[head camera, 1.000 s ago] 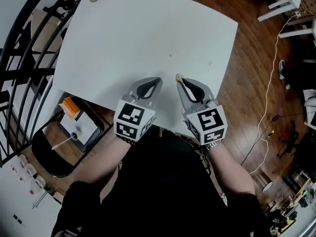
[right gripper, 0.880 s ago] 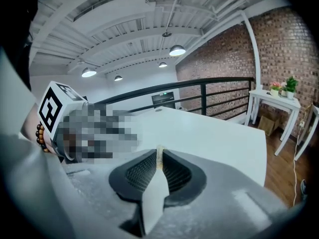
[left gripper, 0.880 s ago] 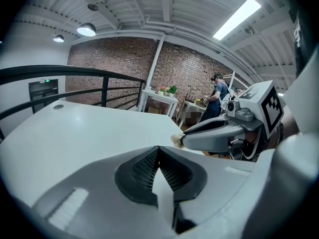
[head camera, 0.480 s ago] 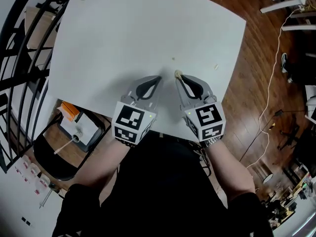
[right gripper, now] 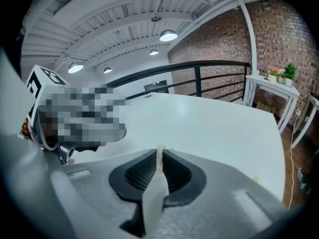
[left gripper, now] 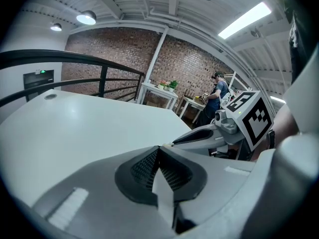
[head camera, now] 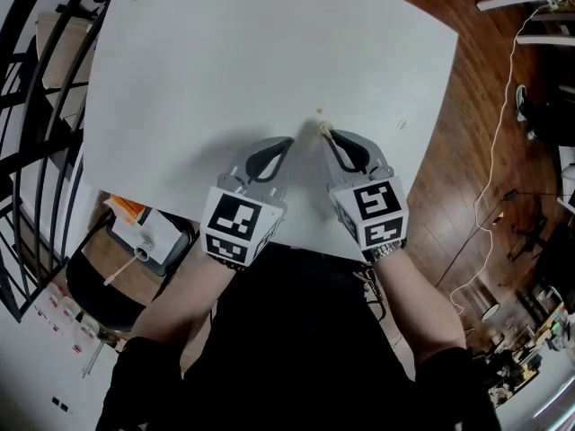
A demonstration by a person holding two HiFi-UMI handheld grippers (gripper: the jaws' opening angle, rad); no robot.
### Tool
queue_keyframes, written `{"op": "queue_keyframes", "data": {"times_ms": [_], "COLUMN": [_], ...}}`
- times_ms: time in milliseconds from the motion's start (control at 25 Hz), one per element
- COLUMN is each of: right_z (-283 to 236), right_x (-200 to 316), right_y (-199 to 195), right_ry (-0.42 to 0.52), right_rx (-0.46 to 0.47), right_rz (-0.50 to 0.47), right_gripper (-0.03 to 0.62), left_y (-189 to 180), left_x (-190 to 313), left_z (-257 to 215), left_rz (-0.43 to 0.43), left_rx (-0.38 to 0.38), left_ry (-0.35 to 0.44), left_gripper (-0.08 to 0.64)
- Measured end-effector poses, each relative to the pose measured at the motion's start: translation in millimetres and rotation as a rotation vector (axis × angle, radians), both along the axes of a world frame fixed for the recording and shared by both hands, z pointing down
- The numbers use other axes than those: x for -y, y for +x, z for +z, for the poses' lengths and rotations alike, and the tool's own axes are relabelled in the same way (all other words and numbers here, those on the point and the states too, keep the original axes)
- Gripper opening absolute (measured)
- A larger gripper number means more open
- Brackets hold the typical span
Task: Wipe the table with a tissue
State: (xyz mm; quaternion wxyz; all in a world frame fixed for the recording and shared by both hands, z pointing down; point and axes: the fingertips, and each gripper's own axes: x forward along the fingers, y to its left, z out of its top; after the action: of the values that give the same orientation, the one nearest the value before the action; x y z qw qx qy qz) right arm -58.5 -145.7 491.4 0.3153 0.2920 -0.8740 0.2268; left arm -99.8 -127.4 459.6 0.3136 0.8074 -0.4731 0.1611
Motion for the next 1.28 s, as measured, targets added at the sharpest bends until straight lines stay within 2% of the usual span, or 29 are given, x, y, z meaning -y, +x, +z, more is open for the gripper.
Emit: {"op": "queue_keyframes", "data": {"times_ms": [560, 1280], "right_z": [35.1, 35.8], "right_x": [11.2, 30.6], "right_y": [-9.3, -24.3], "right_ry": [-0.083, -0.074], "right_rx": [-0.062, -0.073], "right_rz": [-0.006, -0.014], "right_gripper": [0.027, 0.026], "left_y": [-6.0, -17.2], "left_x": [17.7, 28.4], "left_z": [18.7, 22.1], "left_rz": [0.007, -0.002], "left_rx": [-0.013, -0.022], "left_ry": [-0.041, -0.053], "left_gripper": [0.009, 0.009]}}
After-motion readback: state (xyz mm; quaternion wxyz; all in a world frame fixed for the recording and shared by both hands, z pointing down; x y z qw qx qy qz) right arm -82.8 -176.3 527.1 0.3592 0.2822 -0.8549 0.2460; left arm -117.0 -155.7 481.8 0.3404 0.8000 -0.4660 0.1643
